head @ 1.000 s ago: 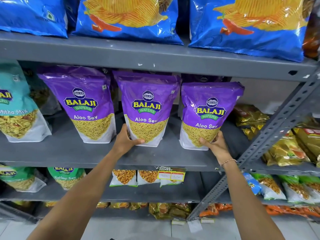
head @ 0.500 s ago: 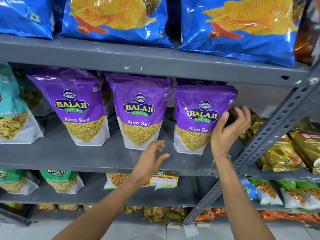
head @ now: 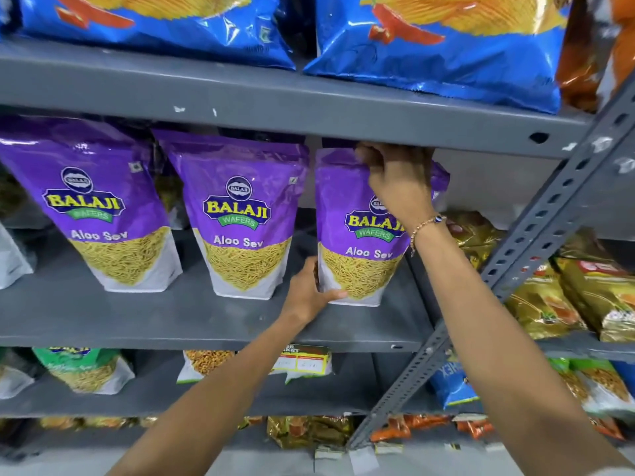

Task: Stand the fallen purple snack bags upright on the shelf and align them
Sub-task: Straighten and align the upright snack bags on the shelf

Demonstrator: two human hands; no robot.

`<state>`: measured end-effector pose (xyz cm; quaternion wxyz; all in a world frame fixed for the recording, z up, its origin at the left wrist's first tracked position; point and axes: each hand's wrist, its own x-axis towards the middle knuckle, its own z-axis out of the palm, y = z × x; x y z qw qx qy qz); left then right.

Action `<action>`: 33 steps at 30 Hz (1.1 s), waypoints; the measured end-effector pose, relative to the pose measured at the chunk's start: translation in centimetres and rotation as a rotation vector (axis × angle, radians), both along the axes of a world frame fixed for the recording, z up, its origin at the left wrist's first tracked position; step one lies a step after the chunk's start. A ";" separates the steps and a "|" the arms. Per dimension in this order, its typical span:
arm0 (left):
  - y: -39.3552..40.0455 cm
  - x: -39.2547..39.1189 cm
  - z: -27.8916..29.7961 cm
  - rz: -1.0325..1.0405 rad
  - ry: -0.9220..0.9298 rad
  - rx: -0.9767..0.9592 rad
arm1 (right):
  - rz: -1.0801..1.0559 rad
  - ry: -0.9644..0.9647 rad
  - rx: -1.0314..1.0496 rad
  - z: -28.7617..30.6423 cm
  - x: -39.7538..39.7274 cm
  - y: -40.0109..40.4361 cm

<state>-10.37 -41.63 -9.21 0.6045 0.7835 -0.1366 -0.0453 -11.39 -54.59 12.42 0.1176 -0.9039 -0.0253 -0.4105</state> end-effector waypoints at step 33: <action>-0.1 -0.9 0.6 0.015 0.038 0.059 | 0.189 -0.157 1.260 -3.3 -2.4 -5.9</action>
